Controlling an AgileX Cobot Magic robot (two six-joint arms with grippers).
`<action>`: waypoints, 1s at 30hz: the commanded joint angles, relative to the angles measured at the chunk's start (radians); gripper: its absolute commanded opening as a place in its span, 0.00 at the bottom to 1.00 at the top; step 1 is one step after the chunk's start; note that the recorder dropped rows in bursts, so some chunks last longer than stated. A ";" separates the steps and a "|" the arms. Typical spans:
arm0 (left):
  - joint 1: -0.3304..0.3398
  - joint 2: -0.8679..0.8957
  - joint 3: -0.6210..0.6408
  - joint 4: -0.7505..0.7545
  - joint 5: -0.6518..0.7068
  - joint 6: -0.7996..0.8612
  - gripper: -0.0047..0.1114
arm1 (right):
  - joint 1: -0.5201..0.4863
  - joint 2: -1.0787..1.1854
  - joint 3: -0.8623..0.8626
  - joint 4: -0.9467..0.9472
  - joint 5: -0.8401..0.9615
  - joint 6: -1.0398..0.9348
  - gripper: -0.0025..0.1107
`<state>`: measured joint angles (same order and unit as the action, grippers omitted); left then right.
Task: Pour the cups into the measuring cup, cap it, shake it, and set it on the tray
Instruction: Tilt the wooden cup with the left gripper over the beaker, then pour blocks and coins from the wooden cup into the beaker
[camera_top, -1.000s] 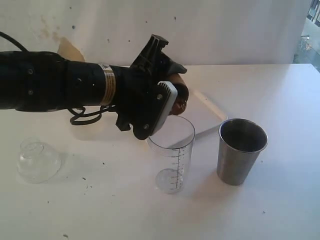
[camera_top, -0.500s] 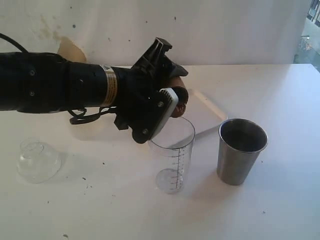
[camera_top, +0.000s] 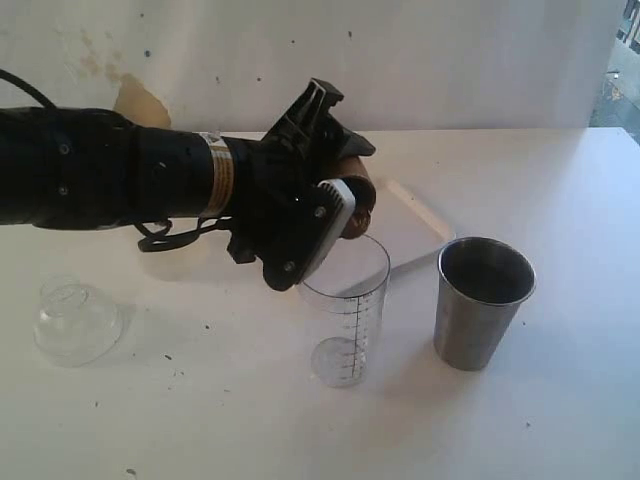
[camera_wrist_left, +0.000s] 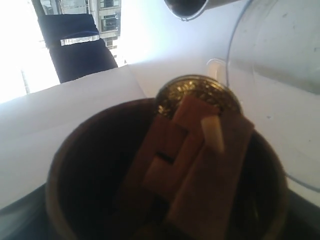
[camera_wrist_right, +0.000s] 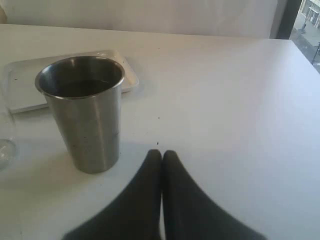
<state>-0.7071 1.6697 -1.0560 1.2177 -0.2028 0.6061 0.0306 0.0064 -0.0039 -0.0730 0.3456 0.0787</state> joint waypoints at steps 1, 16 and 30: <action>-0.003 -0.004 0.014 -0.013 -0.008 -0.003 0.04 | 0.001 -0.006 0.004 -0.006 -0.003 0.005 0.02; -0.003 -0.004 0.014 -0.013 -0.001 0.098 0.04 | 0.001 -0.006 0.004 -0.006 -0.003 0.005 0.02; -0.003 -0.004 0.014 -0.013 -0.005 0.105 0.04 | 0.001 -0.006 0.004 -0.006 -0.003 0.005 0.02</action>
<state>-0.7071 1.6697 -1.0418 1.2177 -0.2004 0.7073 0.0306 0.0064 -0.0039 -0.0730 0.3456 0.0787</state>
